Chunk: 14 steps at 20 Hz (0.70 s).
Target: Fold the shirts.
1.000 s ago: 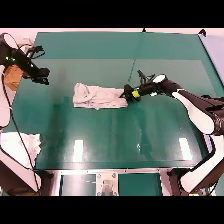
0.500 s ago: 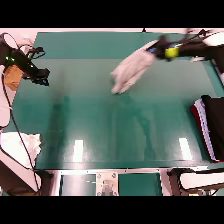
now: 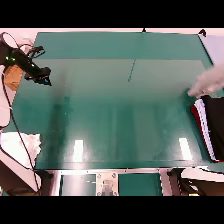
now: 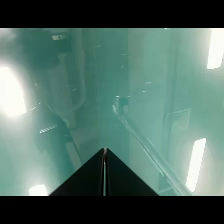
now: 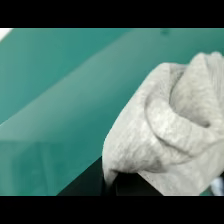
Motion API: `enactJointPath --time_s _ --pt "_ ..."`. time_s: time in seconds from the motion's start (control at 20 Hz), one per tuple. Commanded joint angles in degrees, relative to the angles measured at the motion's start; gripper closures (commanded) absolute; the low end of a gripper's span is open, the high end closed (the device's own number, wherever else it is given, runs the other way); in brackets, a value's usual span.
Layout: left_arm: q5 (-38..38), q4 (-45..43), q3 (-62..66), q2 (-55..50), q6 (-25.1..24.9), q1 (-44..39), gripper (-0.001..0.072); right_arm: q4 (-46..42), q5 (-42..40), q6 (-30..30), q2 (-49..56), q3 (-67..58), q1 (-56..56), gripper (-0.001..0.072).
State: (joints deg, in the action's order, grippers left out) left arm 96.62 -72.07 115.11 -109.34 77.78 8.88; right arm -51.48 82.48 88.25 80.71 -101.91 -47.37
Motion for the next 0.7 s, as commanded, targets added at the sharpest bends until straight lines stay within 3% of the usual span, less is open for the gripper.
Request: enactJointPath --time_s 0.0,0.15,0.3,0.65 --pt "0.07 0.74 -0.02 0.04 0.35 0.04 0.0683 -10.19 9.84 3.72 -0.94 -0.24 -10.99 0.0700" --pt "0.09 0.76 -0.02 0.04 0.20 0.04 0.0684 -27.63 18.01 6.12 -2.14 -0.22 -14.38 0.0700" --pt "0.11 0.81 -0.02 0.04 0.20 0.04 0.0684 -41.33 18.73 7.56 -4.59 3.58 -14.62 0.0700" --pt "0.44 0.79 -0.02 0.04 0.20 0.04 0.0684 -48.22 12.61 7.58 -5.77 27.63 -14.58 0.0685"
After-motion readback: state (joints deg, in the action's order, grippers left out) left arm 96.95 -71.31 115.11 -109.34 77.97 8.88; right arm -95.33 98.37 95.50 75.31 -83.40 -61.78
